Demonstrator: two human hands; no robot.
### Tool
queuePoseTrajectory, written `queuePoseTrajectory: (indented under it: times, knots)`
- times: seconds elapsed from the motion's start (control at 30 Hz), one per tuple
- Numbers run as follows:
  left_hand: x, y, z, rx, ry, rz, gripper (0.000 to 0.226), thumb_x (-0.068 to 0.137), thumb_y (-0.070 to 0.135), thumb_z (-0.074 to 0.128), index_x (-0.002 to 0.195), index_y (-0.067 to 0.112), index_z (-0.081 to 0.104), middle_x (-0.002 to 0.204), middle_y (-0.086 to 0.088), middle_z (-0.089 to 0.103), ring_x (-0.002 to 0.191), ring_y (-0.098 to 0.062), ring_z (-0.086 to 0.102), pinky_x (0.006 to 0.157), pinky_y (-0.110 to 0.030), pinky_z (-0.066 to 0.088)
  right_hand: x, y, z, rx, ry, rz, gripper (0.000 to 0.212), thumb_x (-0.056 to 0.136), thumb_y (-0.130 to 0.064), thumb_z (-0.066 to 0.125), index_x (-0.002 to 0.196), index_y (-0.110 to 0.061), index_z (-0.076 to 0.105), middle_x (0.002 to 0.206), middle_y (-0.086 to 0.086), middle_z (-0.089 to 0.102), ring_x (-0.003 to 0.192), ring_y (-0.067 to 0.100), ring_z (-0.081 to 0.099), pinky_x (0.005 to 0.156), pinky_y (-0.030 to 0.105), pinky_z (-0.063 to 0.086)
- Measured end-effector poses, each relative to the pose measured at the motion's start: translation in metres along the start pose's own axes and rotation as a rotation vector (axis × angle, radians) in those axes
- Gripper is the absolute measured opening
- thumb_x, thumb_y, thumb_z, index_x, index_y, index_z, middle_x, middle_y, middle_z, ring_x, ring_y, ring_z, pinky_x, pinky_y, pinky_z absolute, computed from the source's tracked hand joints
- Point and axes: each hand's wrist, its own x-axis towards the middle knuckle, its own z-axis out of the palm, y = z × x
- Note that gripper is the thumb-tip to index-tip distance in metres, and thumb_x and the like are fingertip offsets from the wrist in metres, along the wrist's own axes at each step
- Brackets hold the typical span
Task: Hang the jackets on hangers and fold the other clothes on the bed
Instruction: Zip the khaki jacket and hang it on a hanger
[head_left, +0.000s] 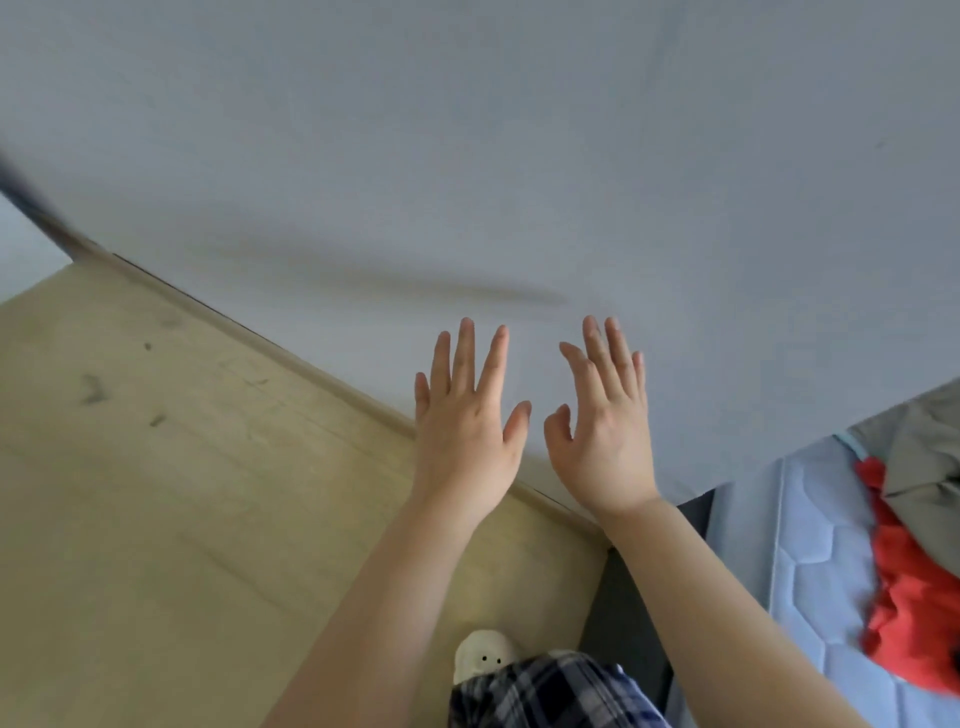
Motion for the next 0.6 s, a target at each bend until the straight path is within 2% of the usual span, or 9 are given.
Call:
queuePoseTrajectory:
  times: [0.2, 0.33, 0.6]
  knots:
    - [-0.046, 0.046, 0.048, 0.006, 0.022, 0.002, 0.068, 0.098, 0.043, 0.039, 0.152, 0.03, 0.0, 0.161, -0.001, -0.007, 0.147, -0.023, -0.007, 0.117, -0.047, 0.007, -0.058, 0.048, -0.025, -0.032, 0.0, 0.024, 0.055, 0.084, 0.0, 0.053, 0.138, 0.0, 0.043, 0.153, 0.017, 0.028, 0.146, 0.03, 0.013, 0.119, 0.044, 0.008]
    - [-0.09, 0.101, 0.069, -0.049, 0.036, -0.023, 0.067, 0.099, 0.04, 0.039, 0.153, 0.029, 0.002, 0.161, -0.002, -0.003, 0.147, -0.022, -0.004, 0.118, -0.047, 0.011, -0.11, 0.083, -0.075, -0.033, -0.01, 0.092, 0.055, 0.083, -0.001, 0.055, 0.136, 0.002, 0.043, 0.149, 0.019, 0.034, 0.144, 0.033, 0.02, 0.117, 0.049, 0.018]
    - [-0.133, 0.189, 0.12, 0.015, -0.096, 0.087, 0.064, 0.1, 0.038, 0.038, 0.152, 0.027, 0.003, 0.161, -0.003, 0.001, 0.147, -0.024, 0.001, 0.117, -0.046, 0.013, -0.178, 0.153, -0.126, -0.008, 0.069, 0.227, 0.054, 0.08, 0.003, 0.054, 0.133, 0.006, 0.045, 0.144, 0.021, 0.04, 0.14, 0.035, 0.026, 0.116, 0.037, 0.017]
